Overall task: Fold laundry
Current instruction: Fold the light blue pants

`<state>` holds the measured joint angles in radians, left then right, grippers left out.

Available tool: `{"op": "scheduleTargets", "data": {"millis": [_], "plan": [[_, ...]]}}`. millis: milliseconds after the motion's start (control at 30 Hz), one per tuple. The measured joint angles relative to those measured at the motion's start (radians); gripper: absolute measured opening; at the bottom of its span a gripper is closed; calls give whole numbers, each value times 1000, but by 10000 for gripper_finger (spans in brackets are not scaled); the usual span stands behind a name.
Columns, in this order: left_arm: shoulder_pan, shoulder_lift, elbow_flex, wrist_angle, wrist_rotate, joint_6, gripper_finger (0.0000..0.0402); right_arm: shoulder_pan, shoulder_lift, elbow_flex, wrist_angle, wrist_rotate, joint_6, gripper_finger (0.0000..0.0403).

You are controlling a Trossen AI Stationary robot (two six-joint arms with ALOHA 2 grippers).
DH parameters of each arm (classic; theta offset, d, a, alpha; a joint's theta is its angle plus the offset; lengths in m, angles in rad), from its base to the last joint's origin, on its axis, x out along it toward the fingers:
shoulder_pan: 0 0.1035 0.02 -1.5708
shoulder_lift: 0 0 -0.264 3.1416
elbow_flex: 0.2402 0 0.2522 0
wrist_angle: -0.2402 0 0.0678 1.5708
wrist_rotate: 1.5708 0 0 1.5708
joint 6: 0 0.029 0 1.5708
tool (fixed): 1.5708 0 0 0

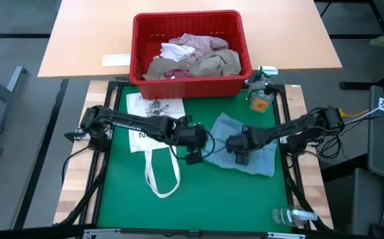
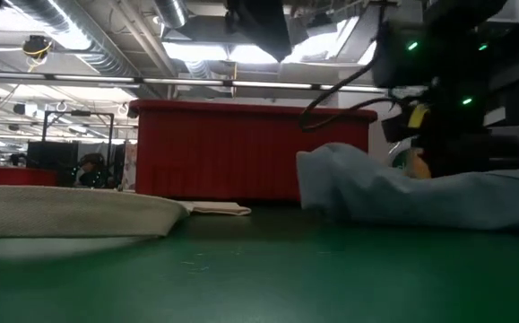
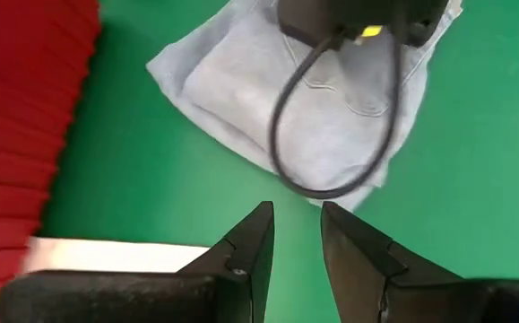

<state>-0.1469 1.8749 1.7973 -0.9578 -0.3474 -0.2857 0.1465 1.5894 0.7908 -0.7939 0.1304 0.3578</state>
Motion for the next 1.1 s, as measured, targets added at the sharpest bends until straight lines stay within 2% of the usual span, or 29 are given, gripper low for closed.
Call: {"op": "scheduleTargets", "data": {"millis": [100, 300, 600, 800, 933, 1100], "plan": [[-39, 3, 0, -4, 2, -40, 90, 82, 3, 39, -48, -16, 21, 126], [-96, 3, 0, -2, 0, -82, 90, 191, 7, 202, -223, -16, 23, 127], [-104, 3, 0, 13, 29, -164, 90, 288, 6, 448, -374, 126, -31, 127], [-155, 14, 0, 18, 80, -280, 90, 229, 5, 533, -371, 140, -194, 127], [-215, 37, -1, 26, 80, -282, 90, 155, 4, 545, -367, 134, -268, 127], [-278, 75, -1, 42, 68, -287, 90, 42, 4, 544, -349, 35, -364, 127]]}}
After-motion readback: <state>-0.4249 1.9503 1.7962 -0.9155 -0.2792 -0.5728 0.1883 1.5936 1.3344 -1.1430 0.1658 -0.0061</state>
